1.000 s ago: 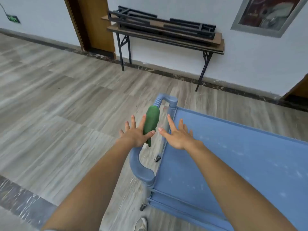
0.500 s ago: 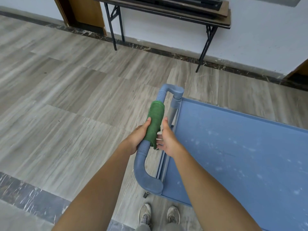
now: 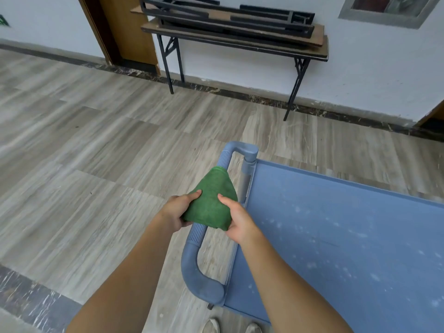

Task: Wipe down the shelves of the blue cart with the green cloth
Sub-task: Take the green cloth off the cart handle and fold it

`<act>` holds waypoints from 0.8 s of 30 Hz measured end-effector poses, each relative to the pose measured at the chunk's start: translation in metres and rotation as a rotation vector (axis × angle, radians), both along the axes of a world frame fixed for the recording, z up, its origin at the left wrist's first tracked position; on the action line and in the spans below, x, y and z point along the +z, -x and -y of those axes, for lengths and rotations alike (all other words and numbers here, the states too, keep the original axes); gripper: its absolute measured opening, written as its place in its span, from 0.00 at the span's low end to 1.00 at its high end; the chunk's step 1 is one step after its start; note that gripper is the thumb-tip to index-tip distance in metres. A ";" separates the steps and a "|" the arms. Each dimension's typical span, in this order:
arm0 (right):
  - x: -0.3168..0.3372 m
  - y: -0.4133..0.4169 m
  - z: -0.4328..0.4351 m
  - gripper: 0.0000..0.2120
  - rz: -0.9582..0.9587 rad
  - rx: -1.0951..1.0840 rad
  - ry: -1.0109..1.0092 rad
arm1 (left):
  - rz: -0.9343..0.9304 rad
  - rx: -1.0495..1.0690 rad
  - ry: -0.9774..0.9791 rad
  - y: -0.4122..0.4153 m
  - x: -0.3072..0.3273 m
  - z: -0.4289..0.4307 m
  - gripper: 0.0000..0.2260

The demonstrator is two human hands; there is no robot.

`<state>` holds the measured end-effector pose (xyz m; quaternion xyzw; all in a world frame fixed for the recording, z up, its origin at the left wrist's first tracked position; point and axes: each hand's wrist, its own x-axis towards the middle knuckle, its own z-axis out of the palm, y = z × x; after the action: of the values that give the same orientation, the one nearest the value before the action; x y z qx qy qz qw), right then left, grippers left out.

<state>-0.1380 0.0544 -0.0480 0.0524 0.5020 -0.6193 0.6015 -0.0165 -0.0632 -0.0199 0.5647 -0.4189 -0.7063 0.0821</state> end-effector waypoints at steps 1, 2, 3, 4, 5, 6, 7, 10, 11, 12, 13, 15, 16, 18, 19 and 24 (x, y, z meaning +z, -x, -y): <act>0.001 0.001 -0.002 0.27 -0.038 -0.007 -0.008 | -0.014 0.003 0.026 0.001 0.007 0.000 0.23; 0.001 0.002 -0.004 0.26 -0.061 -0.023 -0.017 | -0.036 -0.001 0.060 0.002 0.016 -0.001 0.23; 0.002 0.003 -0.007 0.24 -0.061 -0.045 -0.012 | -0.060 -0.009 0.098 0.004 0.025 -0.002 0.22; 0.005 0.004 -0.010 0.23 -0.045 -0.071 0.019 | -0.085 -0.020 0.141 0.007 0.035 -0.004 0.21; 0.009 0.006 -0.013 0.21 -0.023 -0.093 0.063 | -0.110 -0.033 0.179 0.011 0.045 -0.007 0.19; 0.015 0.008 -0.015 0.20 -0.003 -0.111 0.119 | -0.140 -0.043 0.208 0.016 0.057 -0.011 0.16; 0.022 0.011 -0.018 0.18 0.012 -0.126 0.185 | -0.175 -0.047 0.225 0.022 0.070 -0.016 0.13; 0.042 0.023 -0.038 0.15 0.105 -0.270 0.359 | -0.318 -0.037 0.216 0.048 0.108 -0.035 0.08; 0.046 0.027 -0.047 0.16 0.190 -0.354 0.418 | -0.375 -0.026 0.195 0.059 0.120 -0.043 0.08; 0.047 0.031 -0.056 0.17 0.275 -0.456 0.484 | -0.432 -0.015 0.167 0.070 0.132 -0.052 0.08; 0.048 0.033 -0.066 0.17 0.349 -0.573 0.555 | -0.485 -0.012 0.132 0.082 0.145 -0.064 0.08; 0.055 0.029 -0.077 0.15 0.423 -0.740 0.690 | -0.569 -0.039 0.056 0.108 0.168 -0.092 0.08; 0.060 0.024 -0.079 0.14 0.389 -0.742 0.727 | -0.599 -0.067 0.021 0.119 0.178 -0.107 0.09; 0.073 0.015 -0.082 0.13 0.225 -0.657 0.729 | -0.637 -0.138 -0.023 0.137 0.193 -0.138 0.12; 0.080 0.014 -0.084 0.13 0.146 -0.619 0.729 | -0.646 -0.165 -0.030 0.144 0.197 -0.151 0.14; 0.105 0.047 -0.133 0.13 0.014 -0.848 0.796 | -0.600 -0.250 -0.033 0.154 0.182 -0.205 0.17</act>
<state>-0.1849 0.1872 0.0572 0.0229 0.1614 -0.9468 0.2775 -0.1708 0.1418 0.1620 0.2766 -0.4306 -0.8526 0.1055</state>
